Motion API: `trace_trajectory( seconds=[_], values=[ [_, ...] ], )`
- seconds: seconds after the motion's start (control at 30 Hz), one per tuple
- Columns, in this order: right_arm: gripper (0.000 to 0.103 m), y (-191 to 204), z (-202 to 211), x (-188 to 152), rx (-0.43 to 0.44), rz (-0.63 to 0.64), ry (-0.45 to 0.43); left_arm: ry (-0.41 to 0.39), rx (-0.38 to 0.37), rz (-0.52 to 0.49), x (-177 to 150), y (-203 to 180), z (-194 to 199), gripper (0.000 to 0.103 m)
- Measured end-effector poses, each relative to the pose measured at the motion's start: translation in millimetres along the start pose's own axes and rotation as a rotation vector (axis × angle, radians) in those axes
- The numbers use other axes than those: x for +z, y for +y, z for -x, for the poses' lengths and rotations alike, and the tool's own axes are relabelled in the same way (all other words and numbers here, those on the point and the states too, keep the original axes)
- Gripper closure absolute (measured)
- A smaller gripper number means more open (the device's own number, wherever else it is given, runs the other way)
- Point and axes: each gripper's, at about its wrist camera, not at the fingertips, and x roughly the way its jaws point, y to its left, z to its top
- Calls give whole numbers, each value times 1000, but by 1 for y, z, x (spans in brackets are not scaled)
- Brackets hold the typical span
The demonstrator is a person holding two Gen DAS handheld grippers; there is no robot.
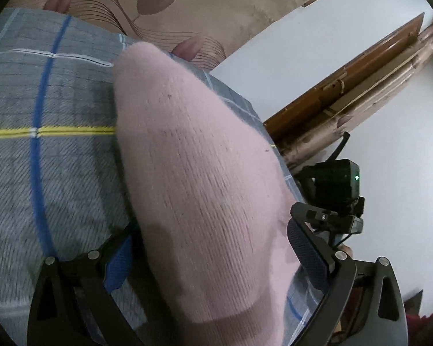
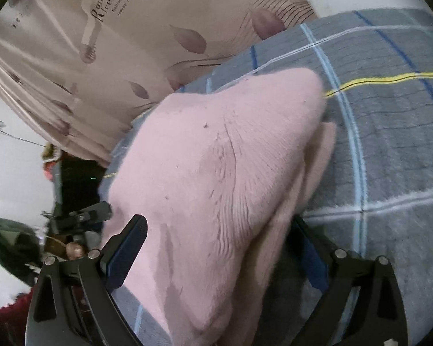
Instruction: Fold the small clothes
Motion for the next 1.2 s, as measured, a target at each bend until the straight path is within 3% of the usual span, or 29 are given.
trace_trajectory(
  seconds=[0.23,0.4,0.5,0.7,0.73,0.77,0.8,0.87,1.0,1.1,1.2],
  values=[
    [6,-3,-7,12,111,-28,-23,23,-34,-18,5,-2,-4,6],
    [8,4,-9,5,40,40,35,55,12,-75,4,-8,-10,8],
    [6,5,-10,3,44,50,46,68,27,-114,2,-11,-15,8],
    [10,9,-22,9,66,32,23,62,9,-93,5,-8,-15,12],
    [18,8,-23,9,73,25,18,64,16,-92,5,-7,-15,17],
    [36,6,-23,8,80,12,14,69,31,-93,6,-7,-15,20],
    [45,1,-23,7,78,-17,15,70,38,-92,6,-5,-15,24],
    [52,-7,-21,5,99,-58,12,69,40,-89,6,-3,-15,26],
    [52,-7,-19,1,96,-52,29,60,56,-102,4,-5,-18,26],
    [48,-3,-20,1,64,-36,14,47,75,-119,5,-12,-26,21],
    [30,12,-29,4,32,17,18,56,102,-171,5,-21,-34,13]
  ],
)
